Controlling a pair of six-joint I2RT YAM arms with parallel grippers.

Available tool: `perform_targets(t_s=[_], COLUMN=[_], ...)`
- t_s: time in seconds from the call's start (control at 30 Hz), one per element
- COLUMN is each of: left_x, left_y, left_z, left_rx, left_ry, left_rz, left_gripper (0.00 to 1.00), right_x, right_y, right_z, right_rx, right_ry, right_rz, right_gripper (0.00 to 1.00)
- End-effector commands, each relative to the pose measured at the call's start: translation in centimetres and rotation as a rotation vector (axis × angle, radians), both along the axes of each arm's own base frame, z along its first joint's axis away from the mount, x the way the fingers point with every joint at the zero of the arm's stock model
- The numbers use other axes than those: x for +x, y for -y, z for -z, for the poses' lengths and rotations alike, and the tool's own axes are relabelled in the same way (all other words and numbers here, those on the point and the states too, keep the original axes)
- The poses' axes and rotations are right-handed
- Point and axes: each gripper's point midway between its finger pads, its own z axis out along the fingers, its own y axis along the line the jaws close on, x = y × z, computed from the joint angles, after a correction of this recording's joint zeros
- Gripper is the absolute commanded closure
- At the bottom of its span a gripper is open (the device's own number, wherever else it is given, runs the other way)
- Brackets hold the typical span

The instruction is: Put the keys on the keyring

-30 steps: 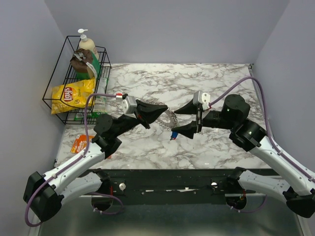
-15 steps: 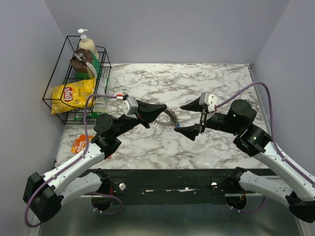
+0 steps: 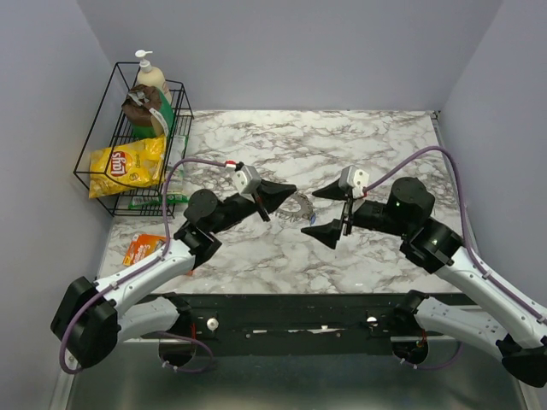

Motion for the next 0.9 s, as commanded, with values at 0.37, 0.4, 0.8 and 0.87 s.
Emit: perform_targets(t_s=[0.37, 0.4, 0.8, 0.87], left_x=[2.0, 2.1, 4.9, 5.3], left_y=[0.6, 0.8, 4.7, 4.8], left_z=[9.2, 9.6, 15.8, 15.5], left_rx=[0.062, 0.071, 0.122, 0.107], left_ry=[-0.132, -0.138, -0.248, -0.247], left_rz=[-0.057, -0.053, 0.012, -0.002], left_gripper=[1.00, 1.00, 0.73, 0.66], right_x=[0.5, 0.4, 0.3, 0.2], right_y=[-0.1, -0.2, 0.4, 0.6], right_z=[3.2, 3.6, 4.2, 4.0], right_rx=[-0.040, -0.047, -0.046, -0.042], right_ry=[-0.050, -0.059, -0.080, -0.079], right_rz=[0.024, 0.021, 0.043, 0.050], right_gripper=[0.00, 0.00, 0.00, 0.00])
